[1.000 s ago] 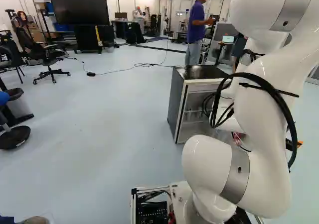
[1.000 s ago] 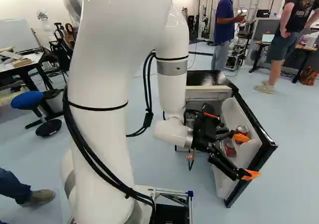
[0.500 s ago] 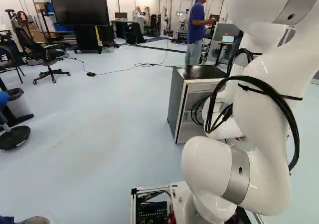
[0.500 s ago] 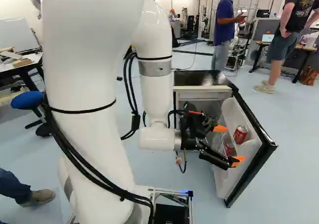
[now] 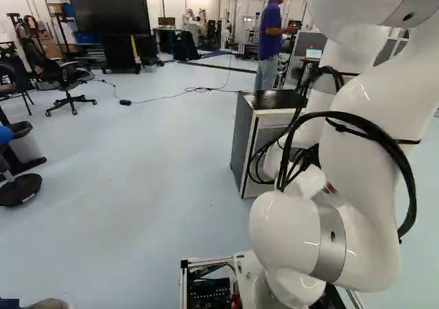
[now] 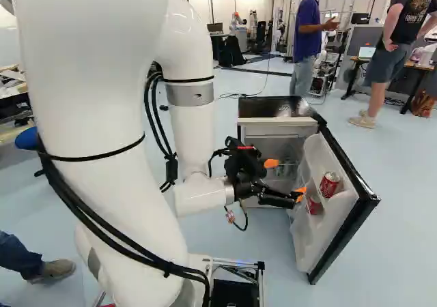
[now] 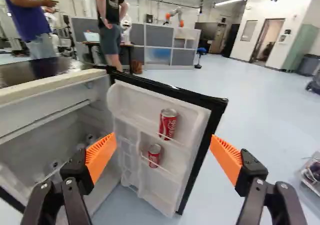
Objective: Grab a drink from the fridge
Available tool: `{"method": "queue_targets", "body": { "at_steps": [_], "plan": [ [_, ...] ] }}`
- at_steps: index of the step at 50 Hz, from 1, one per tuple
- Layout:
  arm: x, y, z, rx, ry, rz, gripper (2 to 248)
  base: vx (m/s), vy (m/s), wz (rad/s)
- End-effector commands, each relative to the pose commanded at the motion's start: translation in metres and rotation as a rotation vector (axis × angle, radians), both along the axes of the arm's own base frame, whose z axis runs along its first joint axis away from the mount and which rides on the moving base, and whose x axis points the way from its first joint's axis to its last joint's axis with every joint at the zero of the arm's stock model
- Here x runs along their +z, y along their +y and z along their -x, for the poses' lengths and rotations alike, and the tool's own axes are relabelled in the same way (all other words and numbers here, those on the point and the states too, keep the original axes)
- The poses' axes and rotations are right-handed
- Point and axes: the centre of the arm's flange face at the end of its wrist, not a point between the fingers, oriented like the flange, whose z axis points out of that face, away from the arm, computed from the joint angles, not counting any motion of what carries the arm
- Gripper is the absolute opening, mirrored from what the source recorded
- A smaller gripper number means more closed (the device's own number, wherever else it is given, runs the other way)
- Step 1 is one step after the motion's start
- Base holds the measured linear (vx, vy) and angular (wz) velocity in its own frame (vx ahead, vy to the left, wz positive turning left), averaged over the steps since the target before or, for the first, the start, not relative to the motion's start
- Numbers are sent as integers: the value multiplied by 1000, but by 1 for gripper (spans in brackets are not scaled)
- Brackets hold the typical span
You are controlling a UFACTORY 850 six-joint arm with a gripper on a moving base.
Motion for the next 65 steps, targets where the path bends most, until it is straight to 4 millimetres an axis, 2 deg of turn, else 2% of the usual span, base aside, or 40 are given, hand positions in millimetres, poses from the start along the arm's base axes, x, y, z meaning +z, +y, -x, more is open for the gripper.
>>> {"method": "queue_targets", "body": {
  "at_steps": [16,39,65],
  "plan": [
    [-2,15,-32,201,-13,-12,247,0,0,0],
    [-6,16,-79,317,-34,-10,247,0,0,0],
    [-36,11,-128,358,-10,-25,247,0,0,0]
  ]
}}
